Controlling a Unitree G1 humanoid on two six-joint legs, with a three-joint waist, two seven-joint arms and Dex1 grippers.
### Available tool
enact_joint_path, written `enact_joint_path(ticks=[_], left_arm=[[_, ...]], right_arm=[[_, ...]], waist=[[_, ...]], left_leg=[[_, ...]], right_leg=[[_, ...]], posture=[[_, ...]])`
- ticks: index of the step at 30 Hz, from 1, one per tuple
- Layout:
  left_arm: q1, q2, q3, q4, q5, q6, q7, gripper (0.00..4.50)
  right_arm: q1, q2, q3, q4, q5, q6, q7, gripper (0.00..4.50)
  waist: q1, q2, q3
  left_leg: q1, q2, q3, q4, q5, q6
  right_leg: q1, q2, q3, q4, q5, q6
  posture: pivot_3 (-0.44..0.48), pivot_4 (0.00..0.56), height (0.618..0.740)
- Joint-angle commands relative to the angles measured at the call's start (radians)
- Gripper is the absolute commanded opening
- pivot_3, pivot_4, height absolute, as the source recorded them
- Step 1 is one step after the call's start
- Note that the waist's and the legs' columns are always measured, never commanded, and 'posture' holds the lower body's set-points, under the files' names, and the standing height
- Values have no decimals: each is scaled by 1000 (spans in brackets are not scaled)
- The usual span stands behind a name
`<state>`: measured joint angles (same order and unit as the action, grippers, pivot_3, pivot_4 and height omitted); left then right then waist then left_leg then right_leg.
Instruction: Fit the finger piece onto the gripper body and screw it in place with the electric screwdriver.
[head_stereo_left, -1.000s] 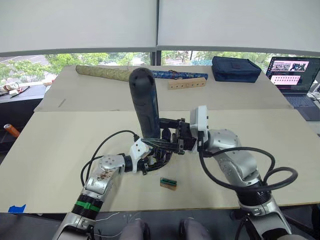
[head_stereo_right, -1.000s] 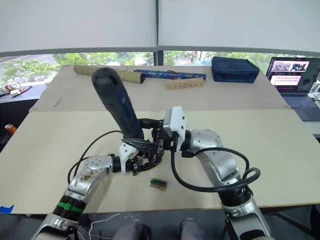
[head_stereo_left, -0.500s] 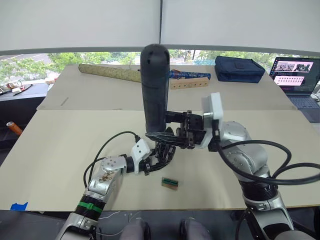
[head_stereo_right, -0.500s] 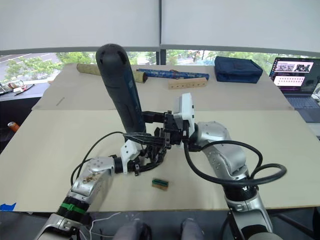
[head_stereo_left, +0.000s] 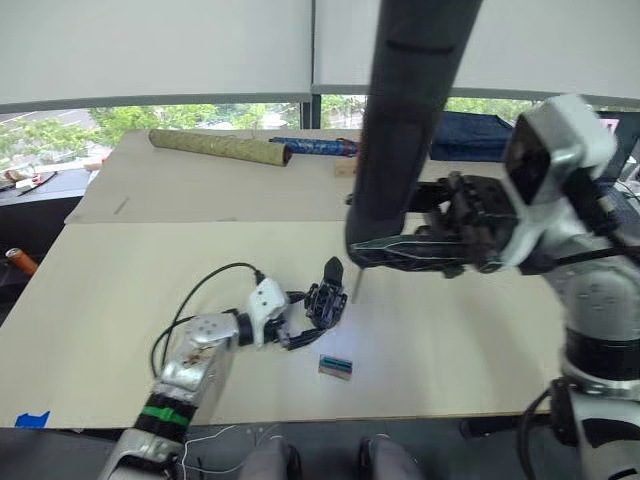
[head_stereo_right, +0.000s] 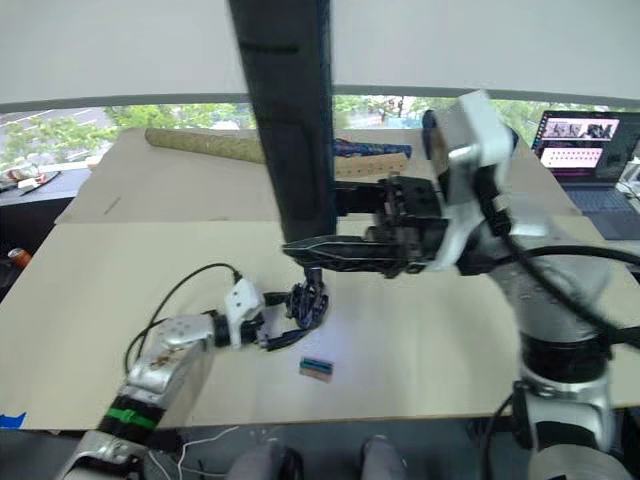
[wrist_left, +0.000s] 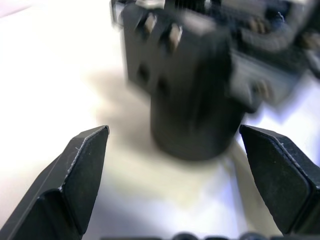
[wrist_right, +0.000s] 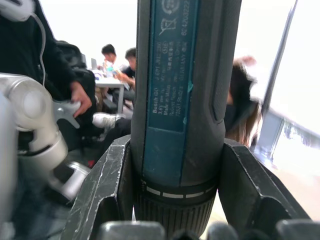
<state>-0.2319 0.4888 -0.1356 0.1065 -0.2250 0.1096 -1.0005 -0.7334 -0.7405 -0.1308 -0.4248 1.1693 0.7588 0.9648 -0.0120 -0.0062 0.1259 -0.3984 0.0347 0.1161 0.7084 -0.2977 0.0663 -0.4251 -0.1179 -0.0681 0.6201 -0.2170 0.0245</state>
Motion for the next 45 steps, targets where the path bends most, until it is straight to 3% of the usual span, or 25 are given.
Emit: enact_joint_path(ticks=[1, 6, 9, 11, 19, 30, 31, 35, 40, 43, 45], left_arm=[[76, 86, 104, -52, -105, 4, -99, 4437], [154, 232, 284, -111, -276, 49, -231, 4437], [172, 283, 354, -114, -296, 7, -265, 4437], [197, 310, 386, -123, -307, 5, -292, 4437], [235, 307, 424, -99, -277, -63, -277, 4437], [287, 320, 445, -154, -265, -16, -168, 4437], [284, 323, 451, -154, -265, -15, -160, 4500], [284, 333, 484, -152, -269, -3, -129, 4500], [321, 334, 519, -152, -255, -11, -109, 4500], [359, 338, 549, -152, -234, -39, -96, 4500], [384, 341, 573, -142, -218, -59, -89, 4500]], right_arm=[[1, -152, -106, 73, 70, 125, 14, 1928], [129, -477, -98, 277, -119, 216, 156, 1928], [224, -675, 47, 366, -325, 245, 195, 1928], [261, -744, 151, 414, -443, 234, 226, 1928], [114, -583, 416, 700, -788, 177, 223, 1928], [11, -412, 461, 984, -1001, 3, 278, 1928], [5, -405, 458, 999, -1010, -10, 286, 2975], [-1, -395, 426, 1041, -1030, -42, 292, 4364], [-4, -427, 342, 1057, -1027, -115, 305, 4462], [23, -453, 218, 1018, -974, -293, 341, 4462], [68, -459, 105, 971, -888, -440, 446, 4462]], waist=[[-3, 1, 1], [10, 0, 5], [20, 3, 7], [20, 4, 7], [-9, 6, 11], [0, 9, 14], [0, 9, 14], [-1, 9, 14], [-2, 9, 14], [-2, 10, 15], [-2, 10, 15]], left_leg=[[0, 0, 0, -1, 0, 0], [-3, -1, 0, -5, 0, 1], [-6, -4, 1, -3, 0, 0], [-7, -5, 3, -3, 1, -1], [-8, -4, 20, -3, 1, -2], [-8, -3, 24, -3, 2, -3], [-7, -3, 24, -3, 2, -4], [-6, -3, 24, -2, 3, -4], [-6, -3, 24, -2, 3, -4], [-6, -3, 25, -3, 3, -4], [-6, -2, 25, -3, 3, -4]], right_leg=[[0, -4, 0, -1, 0, 0], [-1, -9, -4, -8, 0, 0], [-3, -11, -5, -9, 0, 0], [-4, -12, -5, -9, 0, 0], [-12, -9, -1, -7, 3, 6], [-13, -6, -1, -7, 4, 7], [-13, -6, -1, -7, 4, 7], [-12, -5, 0, -6, 4, 8], [-12, -5, 0, -6, 4, 8], [-12, -5, 0, -6, 4, 8], [-12, -5, 0, -6, 4, 8]], posture=[[0, 150, 740], [0, 150, 740], [0, 150, 740], [0, 150, 740], [0, 150, 740], [0, 150, 740], [0, 150, 740], [0, 150, 740], [0, 150, 740], [0, 150, 740], [0, 150, 740]])
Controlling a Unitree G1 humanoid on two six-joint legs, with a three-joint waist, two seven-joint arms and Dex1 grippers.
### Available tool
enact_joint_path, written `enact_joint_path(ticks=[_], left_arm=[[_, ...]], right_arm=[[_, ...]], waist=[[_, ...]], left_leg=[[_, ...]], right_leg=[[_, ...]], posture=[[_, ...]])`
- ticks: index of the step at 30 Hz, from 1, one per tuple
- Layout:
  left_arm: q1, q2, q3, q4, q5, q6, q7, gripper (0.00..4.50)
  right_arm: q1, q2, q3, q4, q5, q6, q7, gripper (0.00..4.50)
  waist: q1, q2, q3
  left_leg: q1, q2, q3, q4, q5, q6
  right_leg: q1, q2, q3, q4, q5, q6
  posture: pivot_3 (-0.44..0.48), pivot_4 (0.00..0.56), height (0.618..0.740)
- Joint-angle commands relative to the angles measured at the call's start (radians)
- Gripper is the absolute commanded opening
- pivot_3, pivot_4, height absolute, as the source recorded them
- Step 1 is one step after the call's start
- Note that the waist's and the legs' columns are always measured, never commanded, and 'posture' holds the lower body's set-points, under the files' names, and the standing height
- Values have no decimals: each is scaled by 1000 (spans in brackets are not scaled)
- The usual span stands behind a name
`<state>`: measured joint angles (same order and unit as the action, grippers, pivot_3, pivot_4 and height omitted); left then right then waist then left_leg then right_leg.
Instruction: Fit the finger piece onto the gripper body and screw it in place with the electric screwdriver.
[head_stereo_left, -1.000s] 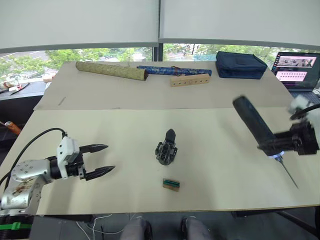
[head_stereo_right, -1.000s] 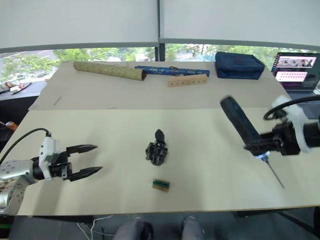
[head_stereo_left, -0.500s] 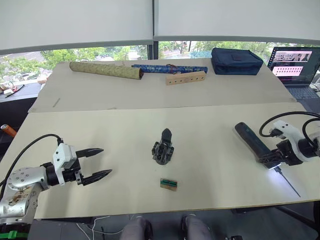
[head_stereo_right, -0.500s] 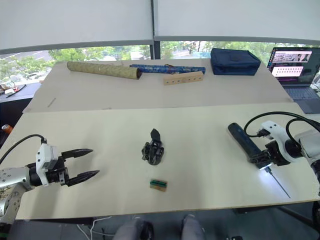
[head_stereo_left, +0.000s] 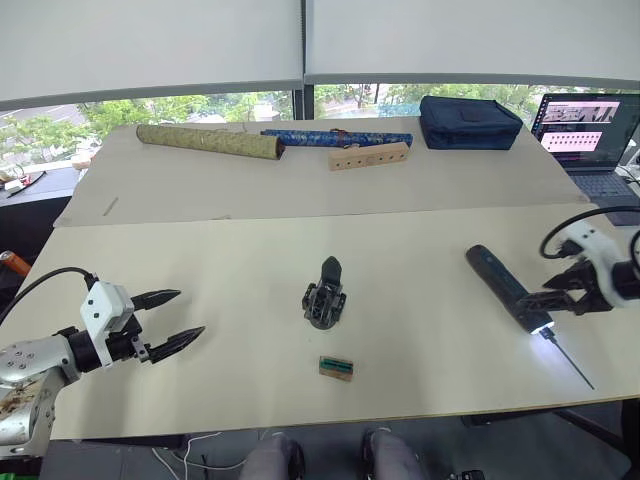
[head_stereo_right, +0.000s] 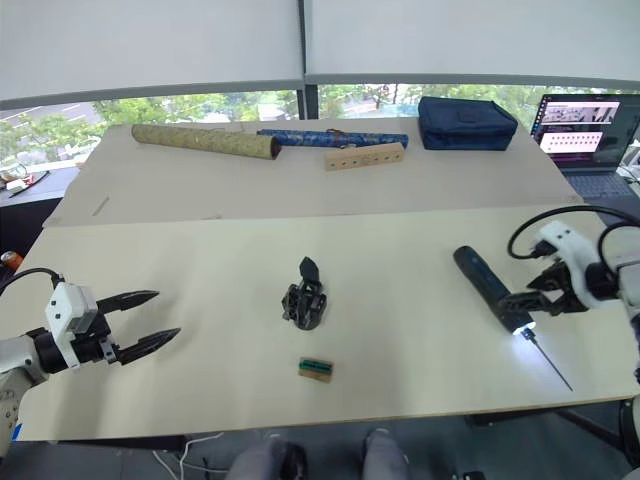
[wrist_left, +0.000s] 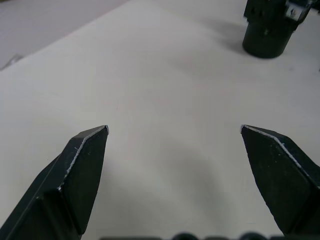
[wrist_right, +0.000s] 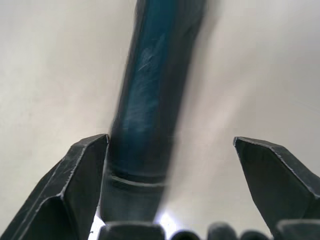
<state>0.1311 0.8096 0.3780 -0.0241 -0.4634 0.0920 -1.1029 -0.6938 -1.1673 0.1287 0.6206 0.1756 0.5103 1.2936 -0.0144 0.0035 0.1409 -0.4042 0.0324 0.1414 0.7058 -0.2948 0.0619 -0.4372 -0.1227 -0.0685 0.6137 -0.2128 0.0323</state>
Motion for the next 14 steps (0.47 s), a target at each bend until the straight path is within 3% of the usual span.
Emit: enact_joint_path(ticks=[1, 3, 7, 10, 14], left_arm=[[35, 22, 73, 0, 27, -52, 14, 4500], [61, 26, 90, 23, 43, -71, 14, 4500], [94, 23, 105, 59, 68, -105, 19, 4500], [122, 16, 104, 50, 79, -94, 34, 4500], [158, -6, 111, -7, 68, -110, 54, 4500]], right_arm=[[75, -33, -211, -115, 144, -280, 175, 4462], [161, 1, -316, -192, 215, -413, 243, 4462], [333, 153, -447, -425, 333, -508, 200, 4462], [453, 233, -441, -584, 350, -600, 235, 4462], [496, 332, -421, -672, 362, -580, 141, 4462]], waist=[[0, 0, 0], [3, 0, 0], [3, -5, 2], [7, -7, 3], [6, -7, 4]], left_leg=[[0, 0, 0, 0, 0, 0], [2, 1, 0, 0, 0, -1], [13, 2, -1, -2, 0, -2], [14, 2, -2, -3, -1, -2], [15, 2, -1, -3, -1, -2]], right_leg=[[0, 0, 0, 0, 0, 0], [2, 2, 0, 0, 0, 0], [14, 2, -1, -2, 0, 0], [15, 1, 0, -1, 0, -1], [14, -1, 1, 1, 1, -1]], posture=[[0, 150, 740], [0, 150, 740], [0, 150, 740], [0, 150, 740], [0, 150, 740]])
